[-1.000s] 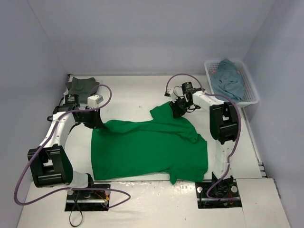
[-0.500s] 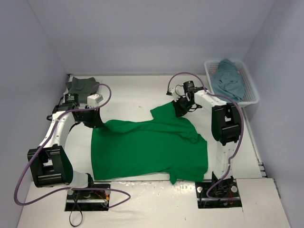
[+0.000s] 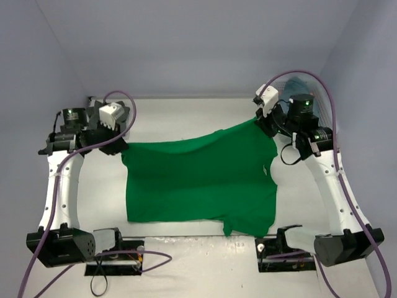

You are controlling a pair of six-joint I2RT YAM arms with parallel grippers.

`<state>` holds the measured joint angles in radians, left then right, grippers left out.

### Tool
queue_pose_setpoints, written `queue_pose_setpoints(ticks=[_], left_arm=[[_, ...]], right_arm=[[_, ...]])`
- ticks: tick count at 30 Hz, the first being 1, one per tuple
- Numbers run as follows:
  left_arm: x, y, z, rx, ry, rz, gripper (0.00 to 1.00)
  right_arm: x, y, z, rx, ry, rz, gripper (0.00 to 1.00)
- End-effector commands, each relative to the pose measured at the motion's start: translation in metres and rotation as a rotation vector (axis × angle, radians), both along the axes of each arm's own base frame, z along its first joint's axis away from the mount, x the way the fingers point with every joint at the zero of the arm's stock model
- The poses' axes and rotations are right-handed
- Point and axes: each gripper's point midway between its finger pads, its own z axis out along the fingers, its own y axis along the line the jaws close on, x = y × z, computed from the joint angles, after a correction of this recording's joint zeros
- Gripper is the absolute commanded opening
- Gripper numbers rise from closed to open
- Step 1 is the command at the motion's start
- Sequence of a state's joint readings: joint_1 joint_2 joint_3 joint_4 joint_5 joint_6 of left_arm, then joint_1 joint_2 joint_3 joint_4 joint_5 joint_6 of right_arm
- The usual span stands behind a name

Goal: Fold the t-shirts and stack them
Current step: Flatten the tshirt out

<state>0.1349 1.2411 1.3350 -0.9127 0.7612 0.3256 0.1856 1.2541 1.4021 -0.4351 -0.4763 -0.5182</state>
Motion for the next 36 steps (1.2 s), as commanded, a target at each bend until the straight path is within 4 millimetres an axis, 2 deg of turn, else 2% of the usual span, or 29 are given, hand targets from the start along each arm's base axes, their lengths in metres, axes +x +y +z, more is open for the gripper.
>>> queue_pose_setpoints(ticks=[1, 2, 4, 5, 7, 8, 9, 12, 14, 16, 17, 18, 21, 23, 24, 26, 27, 28, 29, 30, 31, 32, 33, 34, 35, 36], left_arm=[[-0.025, -0.009, 0.052, -0.025, -0.104, -0.018, 0.0], [-0.029, -0.01, 0.061, -0.024, -0.124, -0.02, 0.0], [-0.04, -0.01, 0.087, -0.016, -0.197, -0.007, 0.0], [-0.043, -0.01, 0.096, -0.012, -0.22, -0.001, 0.0], [-0.053, -0.009, 0.122, 0.004, -0.308, 0.027, 0.0], [-0.055, -0.009, 0.13, 0.007, -0.336, 0.035, 0.0], [-0.062, -0.01, 0.146, 0.012, -0.4, 0.04, 0.0], [-0.074, -0.011, 0.172, 0.005, -0.498, 0.064, 0.0], [-0.079, -0.012, 0.188, -0.009, -0.561, 0.077, 0.0], [-0.096, -0.018, 0.202, -0.024, -0.635, 0.069, 0.0], [-0.103, -0.023, 0.208, -0.04, -0.667, 0.045, 0.0], [-0.118, -0.028, 0.223, -0.046, -0.745, 0.028, 0.0], [-0.147, -0.043, 0.241, -0.092, -0.82, -0.044, 0.0], [-0.157, -0.049, 0.252, -0.123, -0.849, -0.06, 0.0], [-0.155, -0.049, 0.254, -0.132, -0.845, -0.062, 0.0], [-0.141, -0.046, 0.256, -0.141, -0.825, -0.035, 0.0], [-0.116, -0.041, 0.249, -0.143, -0.766, -0.02, 0.0], [-0.098, -0.034, 0.245, -0.126, -0.738, 0.006, 0.0], [-0.08, -0.029, 0.243, -0.119, -0.723, 0.024, 0.0], [-0.043, -0.022, 0.231, -0.116, -0.65, 0.043, 0.0], [-0.022, -0.016, 0.225, -0.096, -0.623, 0.055, 0.0], [-0.002, -0.01, 0.223, -0.087, -0.606, 0.07, 0.0], [0.038, -0.002, 0.216, -0.078, -0.56, 0.089, 0.0], [0.061, 0.005, 0.212, -0.066, -0.539, 0.115, 0.0], [0.079, 0.009, 0.21, -0.059, -0.519, 0.125, 0.0], [0.118, 0.017, 0.213, -0.043, -0.521, 0.137, 0.0]], right_arm=[[-0.021, -0.002, -0.007, 0.012, 0.024, -0.013, 0.0], [-0.032, -0.004, 0.006, 0.018, -0.024, -0.015, 0.0], [-0.043, -0.008, 0.014, 0.016, -0.06, -0.022, 0.0], [-0.052, -0.011, 0.027, 0.021, -0.107, -0.03, 0.0], [-0.061, -0.018, 0.039, 0.017, -0.156, -0.054, 0.0], [-0.07, -0.022, 0.054, 0.026, -0.208, -0.065, 0.0], [-0.074, -0.026, 0.061, 0.029, -0.229, -0.085, 0.0], [-0.089, -0.034, 0.097, 0.064, -0.325, -0.126, 0.0], [-0.101, -0.043, 0.13, 0.084, -0.416, -0.167, 0.0], [-0.113, -0.048, 0.153, 0.113, -0.474, -0.19, 0.0], [-0.125, -0.051, 0.176, 0.137, -0.529, -0.196, 0.0], [-0.133, -0.052, 0.188, 0.155, -0.557, -0.196, 0.0], [-0.164, -0.052, 0.226, 0.228, -0.646, -0.173, 0.0], [-0.166, -0.049, 0.233, 0.249, -0.645, -0.156, 0.0], [-0.162, -0.047, 0.232, 0.248, -0.635, -0.152, 0.0], [-0.13, -0.041, 0.213, 0.218, -0.558, -0.155, 0.0], [-0.114, -0.038, 0.203, 0.203, -0.522, -0.156, 0.0], [-0.082, -0.032, 0.18, 0.175, -0.441, -0.158, 0.0], [-0.063, -0.029, 0.167, 0.152, -0.399, -0.157, 0.0], [-0.046, -0.025, 0.154, 0.138, -0.356, -0.153, 0.0], [-0.011, -0.018, 0.131, 0.112, -0.275, -0.154, 0.0], [0.007, -0.015, 0.121, 0.099, -0.246, -0.155, 0.0], [0.023, -0.012, 0.113, 0.081, -0.226, -0.15, 0.0], [0.055, -0.006, 0.099, 0.063, -0.188, -0.151, 0.0], [0.072, -0.006, 0.094, 0.054, -0.181, -0.162, 0.0], [0.088, -0.007, 0.093, 0.044, -0.182, -0.174, 0.0]])
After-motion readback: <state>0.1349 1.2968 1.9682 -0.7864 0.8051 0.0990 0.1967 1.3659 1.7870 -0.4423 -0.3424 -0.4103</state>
